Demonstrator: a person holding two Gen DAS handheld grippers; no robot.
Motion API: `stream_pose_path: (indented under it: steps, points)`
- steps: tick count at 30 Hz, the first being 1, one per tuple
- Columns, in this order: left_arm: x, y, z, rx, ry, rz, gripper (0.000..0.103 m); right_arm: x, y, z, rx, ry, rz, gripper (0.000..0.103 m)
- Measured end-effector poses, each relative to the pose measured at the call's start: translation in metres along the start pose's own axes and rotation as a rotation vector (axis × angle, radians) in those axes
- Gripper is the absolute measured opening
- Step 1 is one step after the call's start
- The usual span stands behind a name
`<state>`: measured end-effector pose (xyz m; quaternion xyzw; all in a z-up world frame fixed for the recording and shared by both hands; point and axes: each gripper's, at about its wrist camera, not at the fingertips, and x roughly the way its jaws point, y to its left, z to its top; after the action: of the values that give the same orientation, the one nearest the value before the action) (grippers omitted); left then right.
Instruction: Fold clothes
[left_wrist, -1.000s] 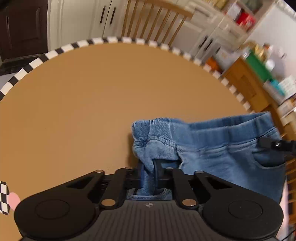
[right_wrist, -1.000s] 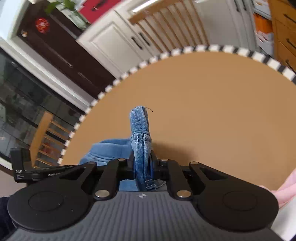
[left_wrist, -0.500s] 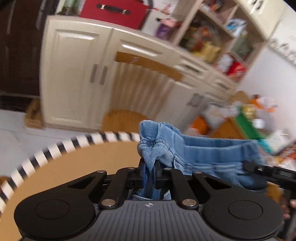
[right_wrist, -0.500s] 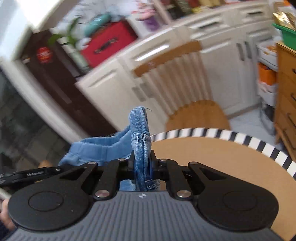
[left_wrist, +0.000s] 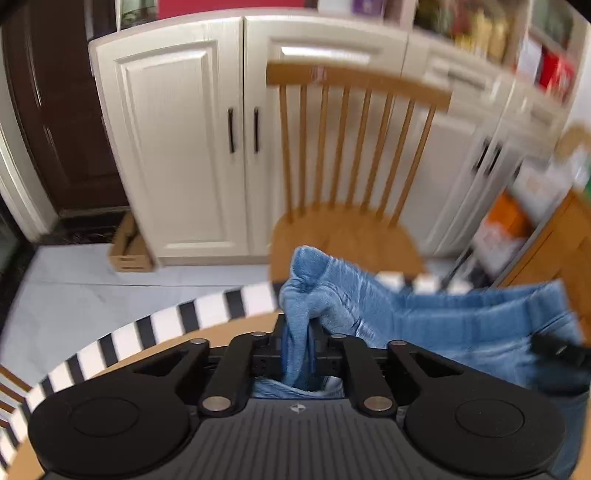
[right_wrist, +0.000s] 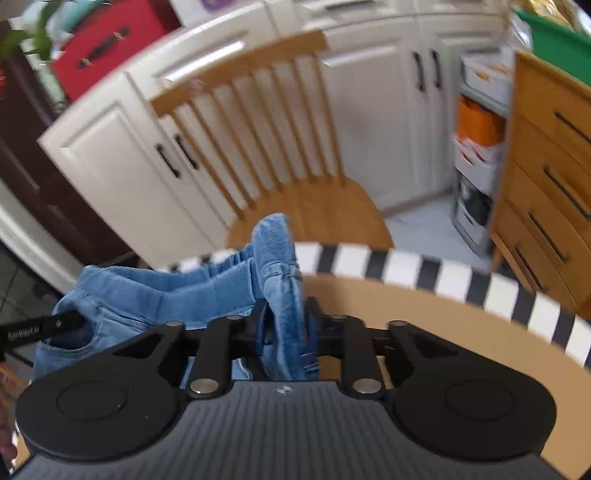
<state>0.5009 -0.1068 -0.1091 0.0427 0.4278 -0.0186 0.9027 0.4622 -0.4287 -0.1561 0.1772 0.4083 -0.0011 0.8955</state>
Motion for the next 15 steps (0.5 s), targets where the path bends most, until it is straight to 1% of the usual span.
stream_pose_path:
  steps: [1, 2, 3, 5, 7, 8, 10, 11, 12, 13, 14, 15]
  points:
    - [0.001, -0.001, -0.004, 0.029, -0.010, 0.036, 0.043, 0.005, -0.004, -0.003, 0.005, 0.001, -0.016, 0.056]
    - [-0.002, 0.000, -0.007, 0.051, -0.023, 0.064, 0.048, 0.007, -0.008, -0.006, 0.001, -0.002, -0.031, 0.062]
    - [-0.008, 0.005, -0.009, 0.064, -0.043, 0.076, 0.052, 0.000, -0.011, -0.007, -0.027, -0.015, -0.042, 0.059]
    - [-0.027, 0.021, -0.012, 0.061, -0.079, 0.052, 0.061, -0.022, -0.014, -0.010, -0.102, -0.059, -0.074, 0.059]
    - [-0.057, 0.043, -0.020, 0.030, -0.114, 0.011, 0.080, -0.052, -0.014, -0.017, -0.169, -0.108, -0.083, 0.060]
    - [-0.076, 0.056, -0.028, 0.008, -0.129, -0.019, 0.082, -0.069, -0.014, -0.022, -0.192, -0.128, -0.072, 0.060]
    - [-0.115, 0.076, -0.050, -0.019, -0.151, -0.086, 0.083, -0.110, -0.015, -0.042, -0.202, -0.148, -0.009, 0.065]
    - [-0.134, 0.080, -0.067, 0.005, -0.148, -0.114, 0.083, -0.129, -0.016, -0.055, -0.193, -0.145, 0.023, 0.068]
    - [-0.153, 0.083, -0.084, 0.038, -0.143, -0.140, 0.083, -0.149, -0.014, -0.075, -0.181, -0.136, 0.063, 0.070]
    - [-0.171, 0.079, -0.107, 0.108, -0.142, -0.144, 0.082, -0.170, -0.013, -0.094, -0.169, -0.128, 0.103, 0.072]
    - [-0.188, 0.074, -0.131, 0.187, -0.141, -0.141, 0.082, -0.189, -0.010, -0.115, -0.160, -0.119, 0.137, 0.072]
    - [-0.201, 0.065, -0.156, 0.275, -0.134, -0.121, 0.080, -0.204, -0.004, -0.138, -0.162, -0.107, 0.159, 0.072]
